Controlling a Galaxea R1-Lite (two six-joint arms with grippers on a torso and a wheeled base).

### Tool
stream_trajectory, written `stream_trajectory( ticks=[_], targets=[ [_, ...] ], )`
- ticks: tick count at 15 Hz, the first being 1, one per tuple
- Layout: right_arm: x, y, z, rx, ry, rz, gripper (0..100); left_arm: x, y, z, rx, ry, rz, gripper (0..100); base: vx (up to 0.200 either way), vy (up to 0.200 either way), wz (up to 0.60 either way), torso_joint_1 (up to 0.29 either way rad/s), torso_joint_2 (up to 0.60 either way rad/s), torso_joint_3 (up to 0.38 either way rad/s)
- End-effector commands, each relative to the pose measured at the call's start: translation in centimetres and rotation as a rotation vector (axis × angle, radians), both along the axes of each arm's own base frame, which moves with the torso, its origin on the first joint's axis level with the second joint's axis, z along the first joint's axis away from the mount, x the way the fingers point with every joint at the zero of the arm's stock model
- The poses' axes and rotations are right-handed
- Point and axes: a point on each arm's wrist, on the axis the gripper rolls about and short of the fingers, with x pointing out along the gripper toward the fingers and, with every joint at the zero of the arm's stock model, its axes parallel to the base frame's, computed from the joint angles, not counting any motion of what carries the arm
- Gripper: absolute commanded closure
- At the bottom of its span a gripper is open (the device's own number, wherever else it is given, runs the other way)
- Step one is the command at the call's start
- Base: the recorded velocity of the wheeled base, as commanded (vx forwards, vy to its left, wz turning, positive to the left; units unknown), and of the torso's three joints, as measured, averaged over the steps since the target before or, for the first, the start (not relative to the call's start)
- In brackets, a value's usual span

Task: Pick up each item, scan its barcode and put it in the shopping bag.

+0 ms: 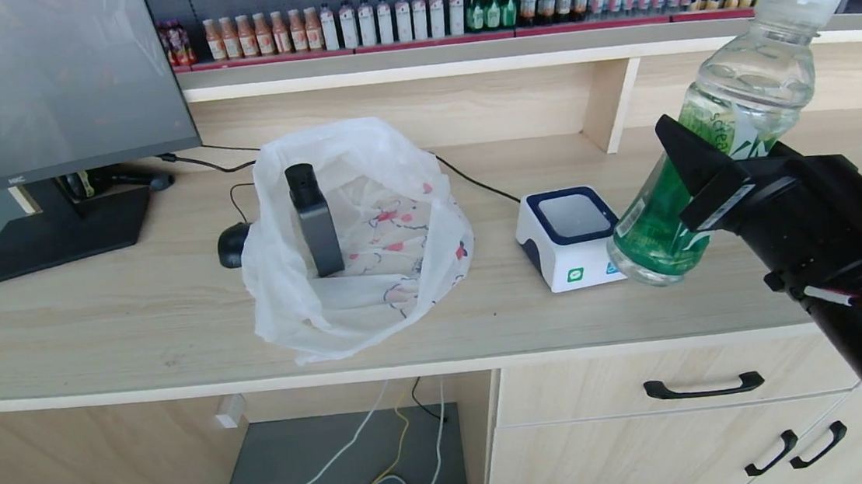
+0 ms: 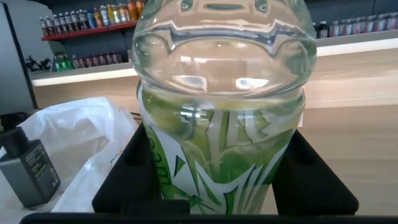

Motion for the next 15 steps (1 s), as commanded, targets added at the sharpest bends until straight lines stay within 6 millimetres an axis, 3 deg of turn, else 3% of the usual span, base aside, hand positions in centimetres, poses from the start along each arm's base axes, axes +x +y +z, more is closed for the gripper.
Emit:
stream_trajectory(
  ticks=[1, 5, 8, 11, 15],
  targets=[
    [-0.2, -0.2, -0.3, -0.010, 0.009, -0.010, 100, 0.0, 0.0, 0.0, 0.001, -0.001, 0.000, 0, 0.000, 0.000, 0.00, 0.000, 0.00, 0.000],
    [0.3, -0.1, 1.0, -0.083, -0.051, -0.067, 100, 0.0, 0.0, 0.0, 0.001, -0.001, 0.000, 0, 0.000, 0.000, 0.00, 0.000, 0.00, 0.000],
    [1.8, -0.8, 1.4, -0.180, -0.033, -0.162, 100, 0.0, 0.0, 0.0, 0.001, -0.001, 0.000, 0, 0.000, 0.000, 0.00, 0.000, 0.00, 0.000],
    [3.5, 0.2, 4.6, -0.332, -0.070, -0.245, 100, 0.0, 0.0, 0.0, 0.001, -0.001, 0.000, 0, 0.000, 0.000, 0.00, 0.000, 0.00, 0.000],
    [5.1, 1.9, 5.8, -0.496, -0.133, -0.267, 100, 0.0, 0.0, 0.0, 0.001, -0.001, 0.000, 0, 0.000, 0.000, 0.00, 0.000, 0.00, 0.000]
  ],
)
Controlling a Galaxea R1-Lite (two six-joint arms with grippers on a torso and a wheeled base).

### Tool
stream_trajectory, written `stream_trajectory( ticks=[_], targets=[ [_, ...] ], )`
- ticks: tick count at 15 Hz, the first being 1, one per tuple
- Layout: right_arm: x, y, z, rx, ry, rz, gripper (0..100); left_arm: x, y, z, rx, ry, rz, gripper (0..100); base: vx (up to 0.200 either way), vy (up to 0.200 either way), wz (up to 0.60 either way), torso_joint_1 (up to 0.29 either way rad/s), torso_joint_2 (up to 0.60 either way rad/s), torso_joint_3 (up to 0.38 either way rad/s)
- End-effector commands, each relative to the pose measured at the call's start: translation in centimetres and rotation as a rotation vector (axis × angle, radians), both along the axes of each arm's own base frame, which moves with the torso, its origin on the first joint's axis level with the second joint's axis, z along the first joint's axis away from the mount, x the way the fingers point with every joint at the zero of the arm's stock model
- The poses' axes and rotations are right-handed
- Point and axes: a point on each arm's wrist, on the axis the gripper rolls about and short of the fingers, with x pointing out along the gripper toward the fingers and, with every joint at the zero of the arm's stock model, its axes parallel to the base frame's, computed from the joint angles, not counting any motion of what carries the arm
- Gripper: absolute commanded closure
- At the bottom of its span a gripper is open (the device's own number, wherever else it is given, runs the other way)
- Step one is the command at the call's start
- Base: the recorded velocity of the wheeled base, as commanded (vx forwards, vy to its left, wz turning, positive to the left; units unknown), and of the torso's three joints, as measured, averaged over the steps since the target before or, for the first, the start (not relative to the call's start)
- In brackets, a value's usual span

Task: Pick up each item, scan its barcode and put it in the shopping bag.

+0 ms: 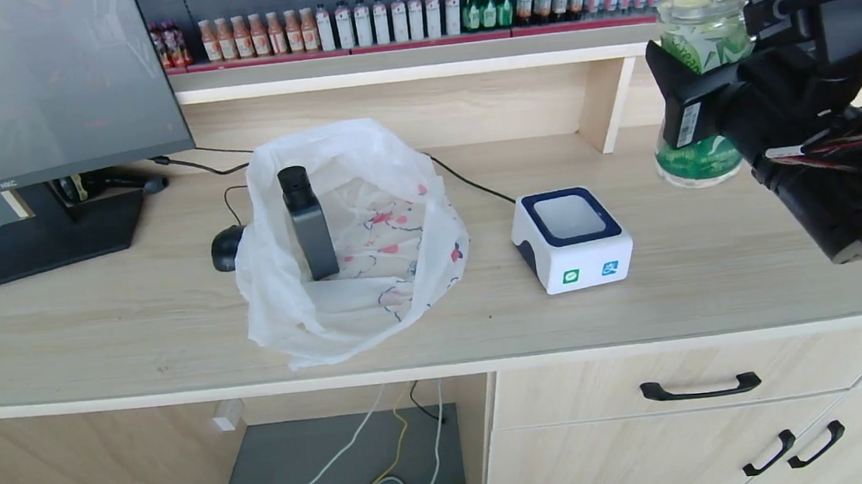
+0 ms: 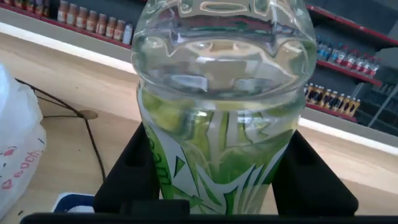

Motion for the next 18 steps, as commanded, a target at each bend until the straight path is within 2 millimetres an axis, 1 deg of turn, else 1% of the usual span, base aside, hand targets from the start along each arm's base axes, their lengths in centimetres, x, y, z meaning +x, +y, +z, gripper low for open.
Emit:
stream_trajectory(
  ticks=[1, 3, 6, 9, 10, 13, 15, 18],
  targets=[
    [0.8, 1.3, 0.0, -0.073, -0.025, 0.039, 100, 0.0, 0.0, 0.0, 0.000, -0.001, 0.000, 0, 0.000, 0.000, 0.00, 0.000, 0.00, 0.000],
    [0.8, 1.9, -0.3, -0.215, -0.067, 0.092, 100, 0.0, 0.0, 0.0, 0.000, -0.001, 0.000, 0, 0.000, 0.000, 0.00, 0.000, 0.00, 0.000],
    [0.9, 2.3, -0.9, -0.351, -0.122, 0.176, 100, 0.0, 0.0, 0.0, 0.000, -0.001, 0.000, 0, 0.000, 0.000, 0.00, 0.000, 0.00, 0.000],
    [1.8, 3.0, -2.1, -0.529, -0.202, 0.299, 100, 0.0, 0.0, 0.0, 0.000, -0.001, 0.000, 0, 0.000, 0.000, 0.00, 0.000, 0.00, 0.000],
    [1.9, 3.0, -2.3, -0.543, -0.205, 0.303, 100, 0.0, 0.0, 0.0, 0.000, -0.001, 0.000, 0, 0.000, 0.000, 0.00, 0.000, 0.00, 0.000],
    [3.0, 2.2, -3.1, -0.636, -0.235, 0.325, 100, 0.0, 0.0, 0.0, 0.000, -0.001, 0.000, 0, 0.000, 0.000, 0.00, 0.000, 0.00, 0.000],
    [3.6, 0.7, -3.5, -0.673, -0.232, 0.323, 100, 0.0, 0.0, 0.0, 0.000, -0.001, 0.000, 0, 0.000, 0.000, 0.00, 0.000, 0.00, 0.000],
    [4.0, 0.2, -4.2, -0.706, -0.232, 0.362, 100, 0.0, 0.0, 0.0, 0.000, -0.001, 0.000, 0, 0.000, 0.000, 0.00, 0.000, 0.00, 0.000]
  ],
)
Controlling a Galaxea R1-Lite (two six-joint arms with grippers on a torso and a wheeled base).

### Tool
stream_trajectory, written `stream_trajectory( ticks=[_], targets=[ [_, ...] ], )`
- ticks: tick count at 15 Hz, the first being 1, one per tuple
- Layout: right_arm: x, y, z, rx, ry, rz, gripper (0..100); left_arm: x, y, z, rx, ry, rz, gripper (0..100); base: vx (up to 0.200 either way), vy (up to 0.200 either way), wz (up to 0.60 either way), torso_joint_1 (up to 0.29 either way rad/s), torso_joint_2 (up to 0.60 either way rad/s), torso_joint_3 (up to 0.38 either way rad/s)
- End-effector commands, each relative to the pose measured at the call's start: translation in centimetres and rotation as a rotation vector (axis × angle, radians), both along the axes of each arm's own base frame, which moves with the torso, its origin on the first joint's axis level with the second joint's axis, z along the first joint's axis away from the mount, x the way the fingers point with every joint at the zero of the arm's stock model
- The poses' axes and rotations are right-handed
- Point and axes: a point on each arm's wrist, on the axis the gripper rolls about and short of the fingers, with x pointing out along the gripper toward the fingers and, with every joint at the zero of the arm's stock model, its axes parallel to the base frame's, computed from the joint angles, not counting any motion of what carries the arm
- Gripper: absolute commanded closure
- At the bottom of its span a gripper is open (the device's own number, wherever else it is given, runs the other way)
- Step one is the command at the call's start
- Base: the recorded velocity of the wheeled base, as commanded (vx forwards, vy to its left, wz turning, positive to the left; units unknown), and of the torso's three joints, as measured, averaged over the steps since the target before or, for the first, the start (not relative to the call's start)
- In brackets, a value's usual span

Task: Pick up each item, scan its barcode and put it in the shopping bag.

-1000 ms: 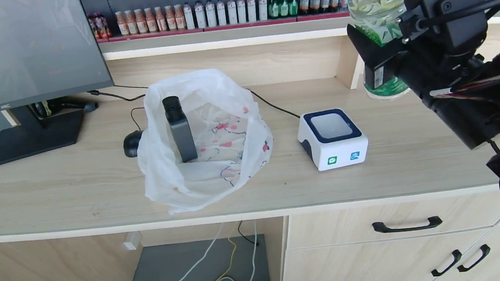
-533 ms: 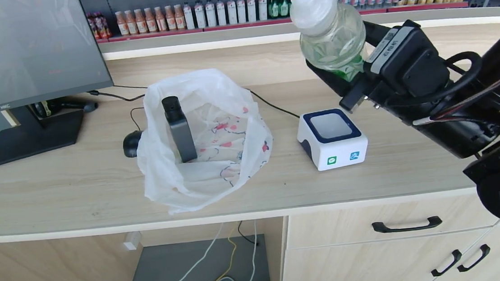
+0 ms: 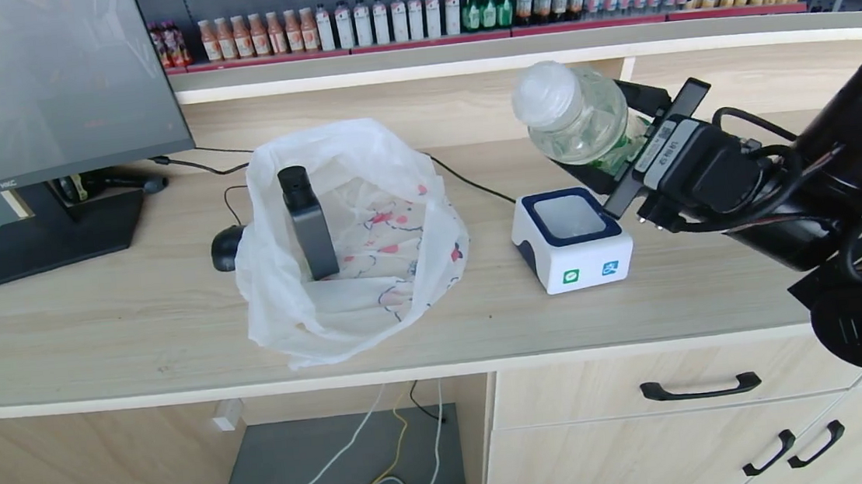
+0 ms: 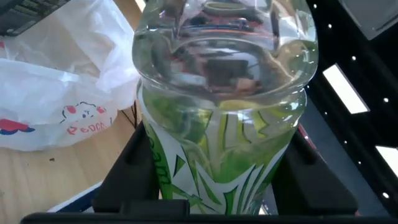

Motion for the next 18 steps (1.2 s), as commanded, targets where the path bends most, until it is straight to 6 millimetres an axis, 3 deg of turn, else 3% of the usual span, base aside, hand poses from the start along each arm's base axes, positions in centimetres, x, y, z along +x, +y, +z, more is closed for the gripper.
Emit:
stream_trajectory(
  ticks=[1, 13, 15, 18],
  targets=[
    [0.3, -0.8, -0.8, -0.021, 0.025, 0.007, 100, 0.0, 0.0, 0.0, 0.000, -0.001, 0.000, 0, 0.000, 0.000, 0.00, 0.000, 0.00, 0.000],
    [-0.4, -0.4, -1.1, -0.038, 0.015, 0.076, 100, 0.0, 0.0, 0.0, 0.000, -0.001, 0.000, 0, 0.000, 0.000, 0.00, 0.000, 0.00, 0.000],
    [-1.0, 0.1, -1.9, -0.057, 0.034, 0.094, 100, 0.0, 0.0, 0.0, 0.000, -0.001, 0.000, 0, 0.000, 0.000, 0.00, 0.000, 0.00, 0.000],
    [-1.6, 0.1, -4.6, -0.127, 0.087, 0.085, 100, 0.0, 0.0, 0.0, 0.000, -0.001, 0.000, 0, 0.000, 0.000, 0.00, 0.000, 0.00, 0.000]
  ],
)
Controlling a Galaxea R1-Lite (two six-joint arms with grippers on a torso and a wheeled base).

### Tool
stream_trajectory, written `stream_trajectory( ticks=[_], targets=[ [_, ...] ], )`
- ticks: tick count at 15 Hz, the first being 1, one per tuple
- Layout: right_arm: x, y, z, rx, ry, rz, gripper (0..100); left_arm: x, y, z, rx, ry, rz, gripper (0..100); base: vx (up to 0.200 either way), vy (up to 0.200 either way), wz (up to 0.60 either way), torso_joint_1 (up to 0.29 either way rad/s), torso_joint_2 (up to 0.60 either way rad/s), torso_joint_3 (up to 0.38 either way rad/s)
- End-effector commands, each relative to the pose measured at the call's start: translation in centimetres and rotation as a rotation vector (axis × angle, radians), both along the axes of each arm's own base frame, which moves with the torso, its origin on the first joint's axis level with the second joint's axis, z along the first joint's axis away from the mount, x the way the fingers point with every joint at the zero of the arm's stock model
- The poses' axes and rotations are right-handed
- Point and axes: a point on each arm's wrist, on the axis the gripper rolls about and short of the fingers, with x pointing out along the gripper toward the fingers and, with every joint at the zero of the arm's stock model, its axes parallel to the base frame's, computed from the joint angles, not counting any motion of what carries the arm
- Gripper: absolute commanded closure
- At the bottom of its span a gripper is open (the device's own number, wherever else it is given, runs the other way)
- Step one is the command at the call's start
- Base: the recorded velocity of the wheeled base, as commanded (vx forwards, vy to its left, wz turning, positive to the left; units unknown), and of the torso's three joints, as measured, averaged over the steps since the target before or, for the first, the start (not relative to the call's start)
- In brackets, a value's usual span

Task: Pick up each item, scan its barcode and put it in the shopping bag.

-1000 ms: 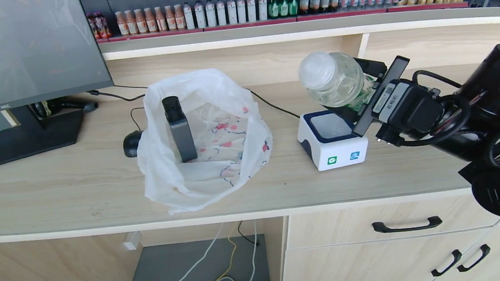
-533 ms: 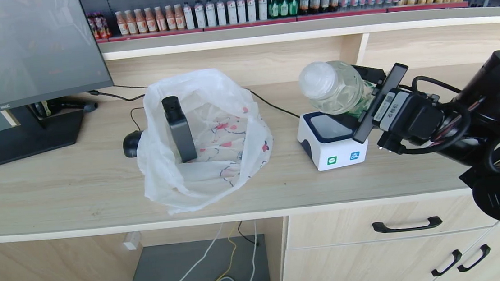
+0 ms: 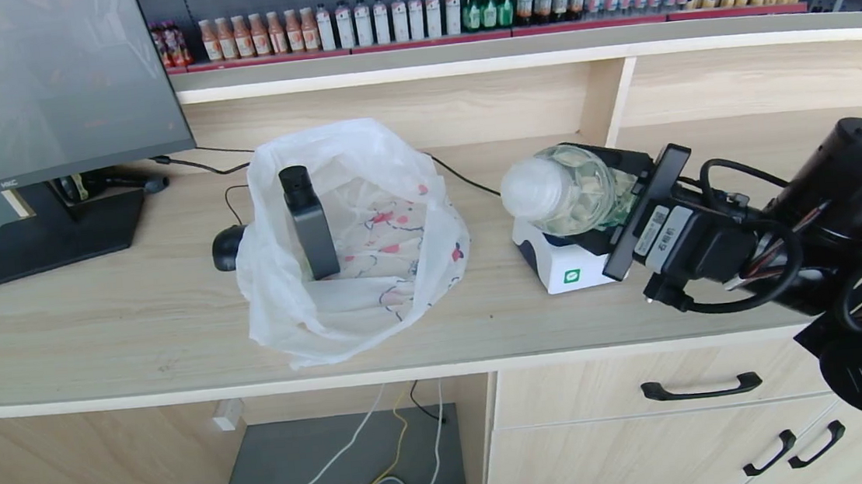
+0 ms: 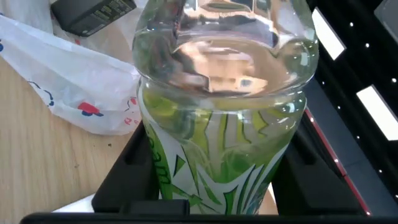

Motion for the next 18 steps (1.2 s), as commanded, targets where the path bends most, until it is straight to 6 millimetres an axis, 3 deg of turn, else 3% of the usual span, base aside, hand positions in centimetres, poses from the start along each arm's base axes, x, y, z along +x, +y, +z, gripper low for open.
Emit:
stream_trajectory(
  ticks=[1, 18],
  targets=[
    [-0.4, -0.1, -1.7, -0.035, 0.051, -0.001, 100, 0.0, 0.0, 0.0, 0.000, -0.001, 0.000, 0, 0.000, 0.000, 0.00, 0.000, 0.00, 0.000],
    [0.4, 0.2, -0.5, -0.005, 0.015, -0.005, 100, 0.0, 0.0, 0.0, 0.000, -0.001, 0.000, 0, 0.000, 0.000, 0.00, 0.000, 0.00, 0.000]
  ],
)
